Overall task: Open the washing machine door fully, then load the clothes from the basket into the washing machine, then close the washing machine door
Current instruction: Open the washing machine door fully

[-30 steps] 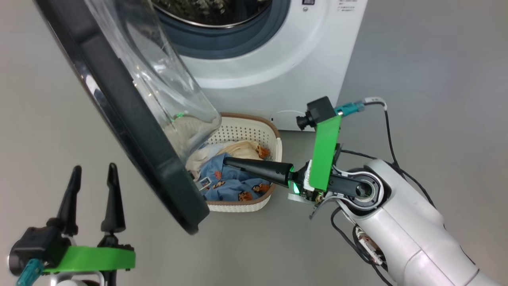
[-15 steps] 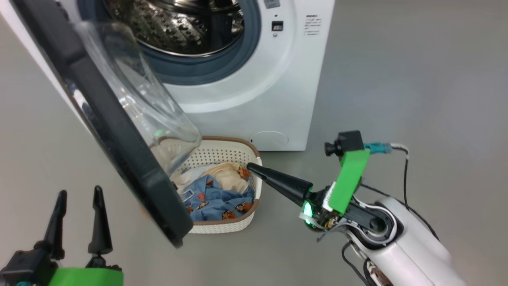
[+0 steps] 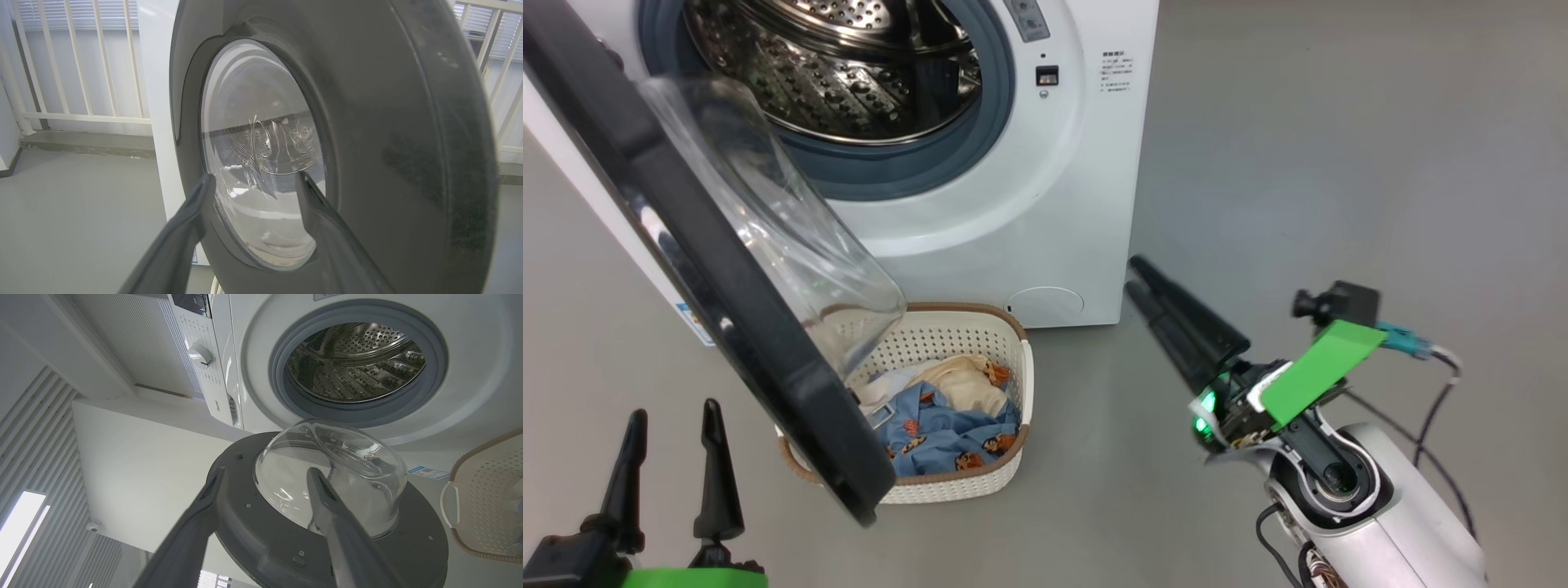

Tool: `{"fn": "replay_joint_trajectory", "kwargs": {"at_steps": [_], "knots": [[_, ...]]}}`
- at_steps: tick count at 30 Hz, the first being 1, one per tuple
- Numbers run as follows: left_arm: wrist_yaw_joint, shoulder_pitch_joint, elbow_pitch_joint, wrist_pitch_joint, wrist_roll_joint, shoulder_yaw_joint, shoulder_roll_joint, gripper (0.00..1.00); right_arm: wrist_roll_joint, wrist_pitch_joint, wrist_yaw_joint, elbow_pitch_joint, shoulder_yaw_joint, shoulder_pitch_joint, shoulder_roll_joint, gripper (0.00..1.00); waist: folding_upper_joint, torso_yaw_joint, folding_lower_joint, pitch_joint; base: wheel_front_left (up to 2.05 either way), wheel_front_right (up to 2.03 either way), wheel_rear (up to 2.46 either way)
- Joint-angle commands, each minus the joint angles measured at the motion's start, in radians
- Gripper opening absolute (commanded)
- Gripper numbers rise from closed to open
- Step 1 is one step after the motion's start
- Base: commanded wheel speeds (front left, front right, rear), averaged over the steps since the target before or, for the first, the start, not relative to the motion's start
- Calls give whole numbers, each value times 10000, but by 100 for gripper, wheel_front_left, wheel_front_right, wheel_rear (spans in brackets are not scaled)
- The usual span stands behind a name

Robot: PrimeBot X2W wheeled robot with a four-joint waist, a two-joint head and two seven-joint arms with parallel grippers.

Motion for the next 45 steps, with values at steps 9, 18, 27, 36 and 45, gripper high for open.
{"fn": "replay_joint_trajectory", "kwargs": {"at_steps": [9,18,27,36,45], "knots": [[97,-9,-346,-80,-71,342,191,100,-3259,-3117,17,-234,-297,28,-87,100,0,-161,0,-50,0,0,0],[81,67,-376,-80,-52,356,191,100,-8359,-5125,17,729,-887,-136,-660,100,0,-237,0,-127,0,0,0],[51,163,-402,-80,-9,390,191,100,-12626,-5184,17,-401,-2668,1024,-5,100,0,-276,0,-146,0,0,0],[69,208,-424,-80,94,433,191,100,-14912,-5186,17,-1612,-3963,2980,354,100,0,-271,0,-165,0,0,0],[91,536,-438,-80,163,277,191,100,-16269,-5187,17,-1820,-4383,3960,482,100,0,-300,0,-74,0,0,0]]}}
